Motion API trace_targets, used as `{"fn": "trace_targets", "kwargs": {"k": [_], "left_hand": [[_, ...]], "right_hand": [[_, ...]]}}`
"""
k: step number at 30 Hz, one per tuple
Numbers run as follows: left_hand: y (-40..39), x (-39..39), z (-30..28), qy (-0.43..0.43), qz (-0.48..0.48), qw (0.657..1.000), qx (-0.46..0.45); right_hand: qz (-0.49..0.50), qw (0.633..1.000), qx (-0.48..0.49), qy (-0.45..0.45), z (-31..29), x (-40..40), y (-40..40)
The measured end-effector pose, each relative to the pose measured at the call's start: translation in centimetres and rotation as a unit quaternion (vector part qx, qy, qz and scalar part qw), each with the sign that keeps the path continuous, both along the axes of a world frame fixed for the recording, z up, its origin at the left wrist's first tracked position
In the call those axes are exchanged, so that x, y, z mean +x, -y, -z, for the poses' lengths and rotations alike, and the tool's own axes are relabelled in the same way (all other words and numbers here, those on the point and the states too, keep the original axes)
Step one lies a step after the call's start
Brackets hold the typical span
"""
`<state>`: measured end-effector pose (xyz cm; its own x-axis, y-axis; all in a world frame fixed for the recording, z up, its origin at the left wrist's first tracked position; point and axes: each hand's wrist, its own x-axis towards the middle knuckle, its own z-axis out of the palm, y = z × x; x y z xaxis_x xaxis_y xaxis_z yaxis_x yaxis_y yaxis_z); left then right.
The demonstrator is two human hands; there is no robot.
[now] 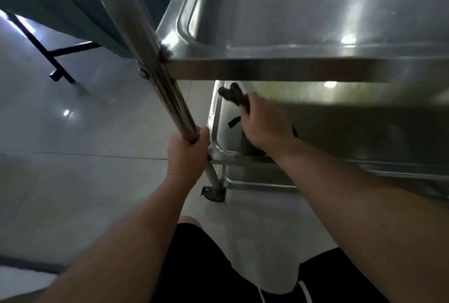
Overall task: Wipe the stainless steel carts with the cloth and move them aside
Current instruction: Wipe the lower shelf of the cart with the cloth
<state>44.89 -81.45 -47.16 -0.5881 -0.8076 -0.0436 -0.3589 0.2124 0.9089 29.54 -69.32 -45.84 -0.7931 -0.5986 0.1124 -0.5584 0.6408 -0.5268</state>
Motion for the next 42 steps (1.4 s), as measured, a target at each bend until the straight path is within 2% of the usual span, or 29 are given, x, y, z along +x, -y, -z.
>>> {"fn": "trace_targets", "kwargs": {"k": [2, 4, 6, 8, 10, 12, 17, 20, 23, 26, 31, 33, 35, 38, 42], "left_hand": [[-0.3, -0.4, 1.2, -0.044, -0.029, 0.998, 0.017], [0.0, -0.7, 2.3, -0.062, -0.036, 0.997, 0.001], [0.4, -1.0, 3.0, -0.086, -0.045, 0.995, -0.016], [0.5, -1.4, 3.8, -0.109, -0.063, 0.992, -0.026], [0.4, -1.6, 4.1, -0.123, -0.081, 0.988, -0.038], [0.4, -1.7, 4.4, -0.122, -0.081, 0.989, -0.032], [0.6, -1.6, 4.6, -0.131, -0.066, 0.989, -0.009], [0.5, -1.6, 4.5, -0.151, -0.063, 0.986, -0.022], [0.5, -1.7, 4.5, -0.164, -0.057, 0.984, -0.035], [0.6, -1.7, 4.6, -0.176, -0.062, 0.982, -0.040], [0.7, -1.7, 4.8, -0.184, -0.049, 0.980, -0.054], [0.5, -1.7, 4.7, -0.191, -0.050, 0.979, -0.044], [0.2, -1.7, 4.7, -0.197, -0.044, 0.979, -0.036], [0.2, -1.5, 4.6, -0.196, -0.038, 0.979, -0.033], [0.1, -1.5, 4.7, -0.213, -0.037, 0.975, -0.041]], "right_hand": [[-0.113, 0.993, 0.024, 0.012, 1.6, 1.1, 1.1], [-0.218, 0.974, 0.032, -0.040, 3.3, 2.2, 1.9], [-0.268, 0.956, 0.080, -0.085, 4.8, 2.9, 2.7], [-0.250, 0.960, 0.111, -0.056, 5.9, 3.5, 2.6], [-0.229, 0.968, 0.098, -0.030, 6.6, 3.6, 1.2], [-0.203, 0.970, 0.123, -0.045, 7.0, 2.9, -1.6], [-0.020, 0.981, 0.192, -0.024, 7.5, -3.4, -7.6], [0.042, 0.981, 0.191, -0.004, 7.7, -5.3, -4.5], [0.001, 0.987, 0.161, 0.006, 7.5, -4.4, 2.5], [-0.106, 0.984, 0.146, -0.004, 6.6, -1.5, 7.1], [-0.302, 0.947, 0.105, 0.035, 6.6, 0.1, 2.0], [-0.290, 0.950, 0.109, 0.029, 6.8, -1.5, 0.0], [-0.233, 0.965, 0.113, 0.025, 6.9, -4.3, 0.6], [-0.146, 0.979, 0.141, 0.009, 6.5, -8.0, 5.2], [-0.101, 0.980, 0.170, -0.001, 6.7, -9.5, 11.2]]}}
